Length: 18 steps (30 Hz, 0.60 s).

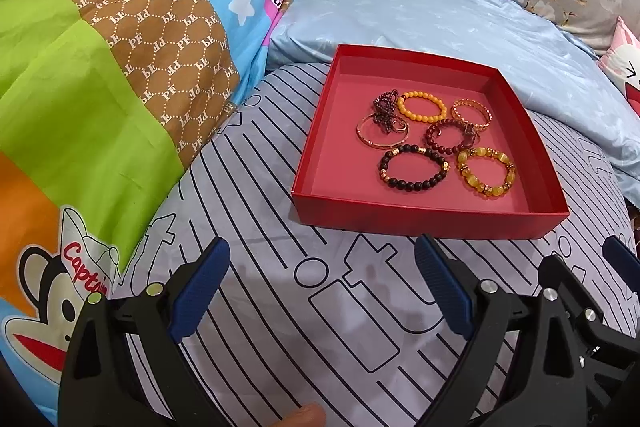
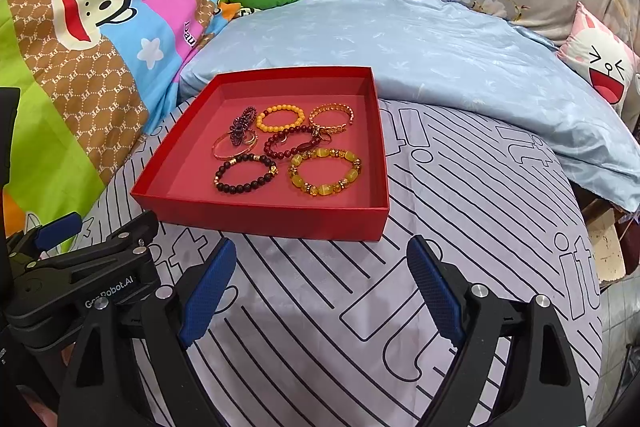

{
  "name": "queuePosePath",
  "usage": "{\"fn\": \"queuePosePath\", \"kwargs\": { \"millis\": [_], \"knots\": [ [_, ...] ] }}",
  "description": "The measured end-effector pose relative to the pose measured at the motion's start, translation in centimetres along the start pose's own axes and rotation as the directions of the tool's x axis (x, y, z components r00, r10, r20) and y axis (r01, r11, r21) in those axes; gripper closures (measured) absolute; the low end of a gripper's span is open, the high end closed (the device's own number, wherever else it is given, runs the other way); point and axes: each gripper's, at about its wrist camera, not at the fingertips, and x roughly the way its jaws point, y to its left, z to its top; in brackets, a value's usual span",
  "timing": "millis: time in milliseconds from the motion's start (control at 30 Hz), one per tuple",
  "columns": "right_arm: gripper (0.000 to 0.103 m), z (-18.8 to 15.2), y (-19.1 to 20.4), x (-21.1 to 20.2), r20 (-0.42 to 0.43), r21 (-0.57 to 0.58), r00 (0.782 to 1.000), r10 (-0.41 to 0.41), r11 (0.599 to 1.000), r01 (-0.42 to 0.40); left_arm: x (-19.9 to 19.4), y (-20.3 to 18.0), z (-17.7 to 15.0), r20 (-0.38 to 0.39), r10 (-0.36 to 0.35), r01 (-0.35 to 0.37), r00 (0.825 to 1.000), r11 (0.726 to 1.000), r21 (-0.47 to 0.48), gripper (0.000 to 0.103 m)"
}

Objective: Organize jewelry

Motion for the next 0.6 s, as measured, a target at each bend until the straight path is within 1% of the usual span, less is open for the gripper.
{"fn": "queuePosePath", "kwargs": {
  "millis": [600],
  "knots": [
    [0.019,-0.11,-0.05,-0.05,0.000,0.000,1.000,0.002,1.000,-0.002,-0.09,0.09,-0.03,-0.004,0.001,-0.001,1.000,1.000,-0.004,0.014]
  ]
}}
